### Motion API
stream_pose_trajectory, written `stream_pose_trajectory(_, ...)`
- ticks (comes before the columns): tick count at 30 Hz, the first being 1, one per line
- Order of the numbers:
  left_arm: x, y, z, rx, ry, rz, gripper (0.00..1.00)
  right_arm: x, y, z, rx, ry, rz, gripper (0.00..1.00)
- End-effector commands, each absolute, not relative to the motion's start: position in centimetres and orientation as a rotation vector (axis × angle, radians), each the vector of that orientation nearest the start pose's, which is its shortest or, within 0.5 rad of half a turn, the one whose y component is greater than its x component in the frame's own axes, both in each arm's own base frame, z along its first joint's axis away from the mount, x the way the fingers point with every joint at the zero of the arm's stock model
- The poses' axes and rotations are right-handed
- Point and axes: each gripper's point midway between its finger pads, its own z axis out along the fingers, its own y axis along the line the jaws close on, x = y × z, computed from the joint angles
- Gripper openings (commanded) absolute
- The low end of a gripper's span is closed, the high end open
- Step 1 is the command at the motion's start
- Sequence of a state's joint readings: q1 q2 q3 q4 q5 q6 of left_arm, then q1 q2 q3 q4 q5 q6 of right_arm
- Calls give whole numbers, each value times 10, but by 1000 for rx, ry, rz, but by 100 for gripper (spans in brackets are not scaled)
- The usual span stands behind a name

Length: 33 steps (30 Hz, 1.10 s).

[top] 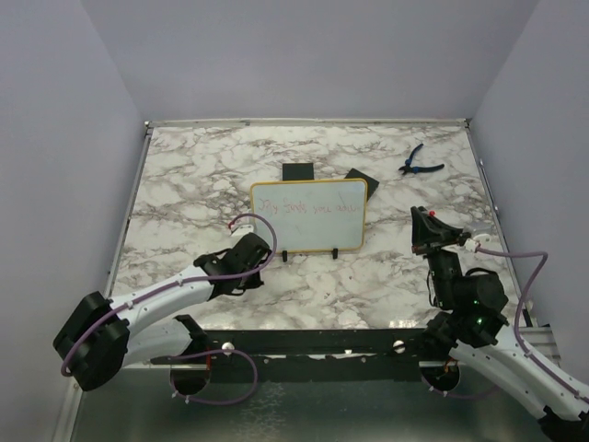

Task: Write a sentence on the whiteboard
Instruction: Close the whiteboard marker at the center of the board.

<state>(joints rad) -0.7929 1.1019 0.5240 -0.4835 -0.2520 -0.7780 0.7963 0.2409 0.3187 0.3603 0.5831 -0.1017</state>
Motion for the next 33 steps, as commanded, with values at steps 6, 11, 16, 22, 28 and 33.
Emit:
stream_pose_trajectory(6,181,-174,34,42,2575,-306,0,228,98,295,-48,1290,304,1)
stream_pose_trajectory(11,184,-194,48,149,2527,-366,0,224,118,287,-69,1328,431,1)
stream_pose_trajectory(16,183,-215,70,261,2420,-493,0,213,157,282,-108,1382,681,1)
stream_pose_trajectory(22,177,-245,93,393,2298,-668,0,201,202,272,-149,1473,954,1)
stream_pose_trajectory(28,176,-270,118,457,2139,-791,0,196,227,268,-116,1533,1127,1)
stream_pose_trajectory(33,177,-283,130,502,2047,-832,0,202,234,255,-60,1597,1150,1)
